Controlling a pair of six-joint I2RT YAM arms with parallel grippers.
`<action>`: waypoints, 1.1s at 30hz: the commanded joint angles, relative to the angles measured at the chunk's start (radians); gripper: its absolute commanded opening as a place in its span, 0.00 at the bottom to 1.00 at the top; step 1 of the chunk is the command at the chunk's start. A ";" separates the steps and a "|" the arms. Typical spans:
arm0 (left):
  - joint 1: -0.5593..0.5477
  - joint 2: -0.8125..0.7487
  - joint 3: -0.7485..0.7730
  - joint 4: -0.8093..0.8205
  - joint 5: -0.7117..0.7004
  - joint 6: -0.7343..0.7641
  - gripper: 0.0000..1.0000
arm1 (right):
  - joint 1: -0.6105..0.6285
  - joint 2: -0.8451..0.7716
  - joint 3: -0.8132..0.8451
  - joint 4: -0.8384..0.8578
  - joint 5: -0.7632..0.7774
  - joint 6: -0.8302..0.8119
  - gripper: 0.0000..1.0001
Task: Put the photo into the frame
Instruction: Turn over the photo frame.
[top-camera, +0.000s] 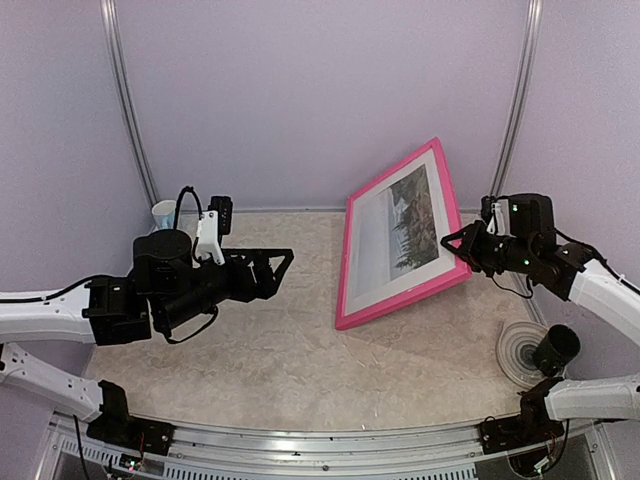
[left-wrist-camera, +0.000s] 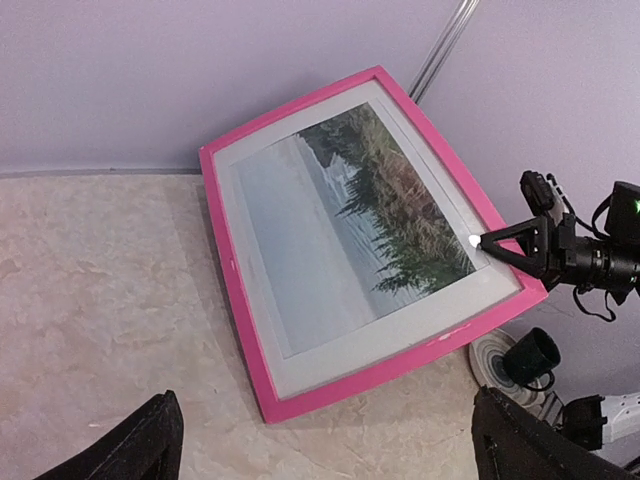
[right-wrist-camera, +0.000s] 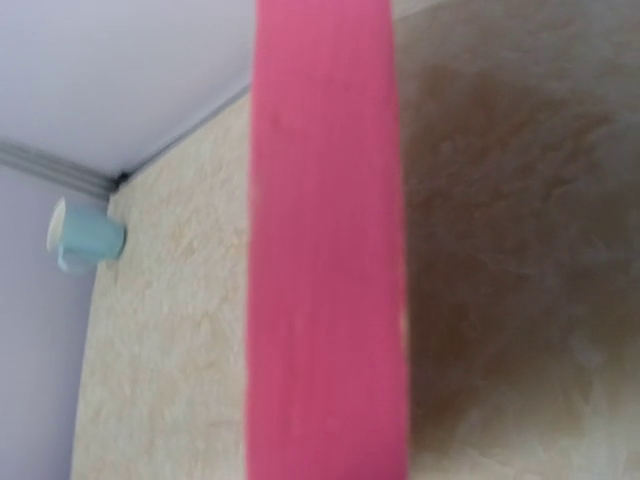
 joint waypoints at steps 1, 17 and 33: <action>-0.047 0.025 -0.051 0.077 -0.065 -0.274 0.99 | -0.005 -0.107 -0.112 0.272 0.138 0.086 0.00; -0.039 0.210 -0.117 0.254 0.087 -0.589 0.99 | -0.003 -0.184 -0.424 0.449 0.298 0.341 0.00; 0.121 0.679 -0.154 0.924 0.533 -0.814 0.99 | 0.011 -0.096 -0.470 0.544 0.197 0.453 0.00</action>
